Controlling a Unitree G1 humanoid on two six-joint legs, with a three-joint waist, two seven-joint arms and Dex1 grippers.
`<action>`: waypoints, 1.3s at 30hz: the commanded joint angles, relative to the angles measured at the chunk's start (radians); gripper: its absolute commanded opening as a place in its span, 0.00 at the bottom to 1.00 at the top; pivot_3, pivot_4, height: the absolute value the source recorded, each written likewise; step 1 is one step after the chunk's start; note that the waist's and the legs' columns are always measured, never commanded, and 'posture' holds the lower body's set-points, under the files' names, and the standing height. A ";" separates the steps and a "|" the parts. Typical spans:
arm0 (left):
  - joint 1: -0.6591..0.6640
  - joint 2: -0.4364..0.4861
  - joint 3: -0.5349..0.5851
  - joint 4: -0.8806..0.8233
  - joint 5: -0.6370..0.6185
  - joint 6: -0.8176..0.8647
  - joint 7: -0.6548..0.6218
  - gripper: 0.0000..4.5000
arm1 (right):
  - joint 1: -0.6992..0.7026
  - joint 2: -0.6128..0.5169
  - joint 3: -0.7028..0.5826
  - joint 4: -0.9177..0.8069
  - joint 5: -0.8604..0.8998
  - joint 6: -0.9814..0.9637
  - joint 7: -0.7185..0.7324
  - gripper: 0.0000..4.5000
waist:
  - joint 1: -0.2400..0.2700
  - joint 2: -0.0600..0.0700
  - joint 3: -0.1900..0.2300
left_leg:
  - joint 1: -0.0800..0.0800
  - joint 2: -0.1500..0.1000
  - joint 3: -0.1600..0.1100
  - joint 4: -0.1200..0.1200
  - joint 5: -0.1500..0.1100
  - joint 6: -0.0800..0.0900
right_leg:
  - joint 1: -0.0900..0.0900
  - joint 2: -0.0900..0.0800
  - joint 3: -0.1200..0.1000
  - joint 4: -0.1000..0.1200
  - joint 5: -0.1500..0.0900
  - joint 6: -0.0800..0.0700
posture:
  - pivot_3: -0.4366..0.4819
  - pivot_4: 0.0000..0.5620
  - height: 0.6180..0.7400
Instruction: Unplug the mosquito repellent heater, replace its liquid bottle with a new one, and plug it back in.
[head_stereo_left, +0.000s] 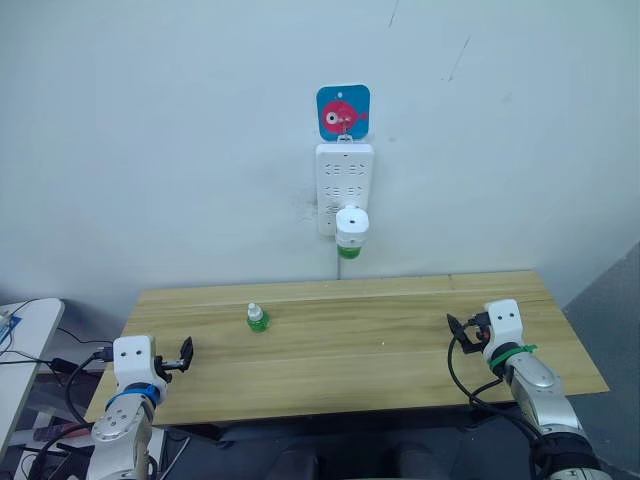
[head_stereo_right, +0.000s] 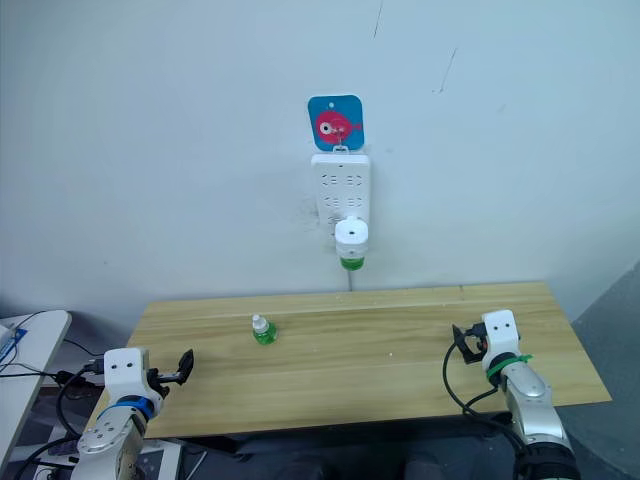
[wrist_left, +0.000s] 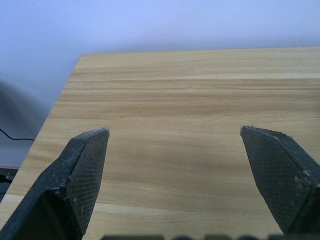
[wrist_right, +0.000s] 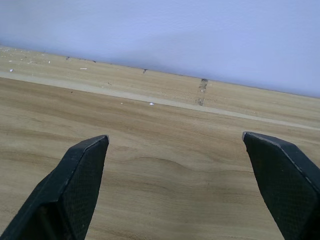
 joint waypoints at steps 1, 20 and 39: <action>-0.009 0.020 0.005 -0.008 0.019 -0.018 0.013 1.00 | -0.004 -0.008 -0.012 -0.048 0.003 -0.005 -0.006 1.00 | 0.000 0.000 0.000 | 0.000 0.000 0.000 0.000 0.000 0.000 | 0.000 0.000 0.000 0.000 0.000 0.000 | 0.56 0.19 1.00; 0.010 0.012 0.009 -0.050 0.012 -0.019 -0.025 1.00 | -0.002 -0.009 -0.011 -0.052 0.002 -0.002 -0.012 1.00 | -0.001 -0.003 0.017 | 0.000 0.000 0.000 0.000 0.000 0.000 | 0.000 -0.002 0.000 0.000 0.000 0.000 | 0.57 0.21 1.00; -0.075 0.285 -0.039 -0.665 -0.317 0.400 -0.368 0.96 | -0.120 -0.160 0.021 -0.480 0.195 0.313 0.277 1.00 | -0.019 -0.003 0.084 | -0.010 0.001 -0.005 0.001 0.002 -0.002 | -0.006 -0.005 -0.006 0.000 0.001 -0.001 | 0.54 0.35 1.00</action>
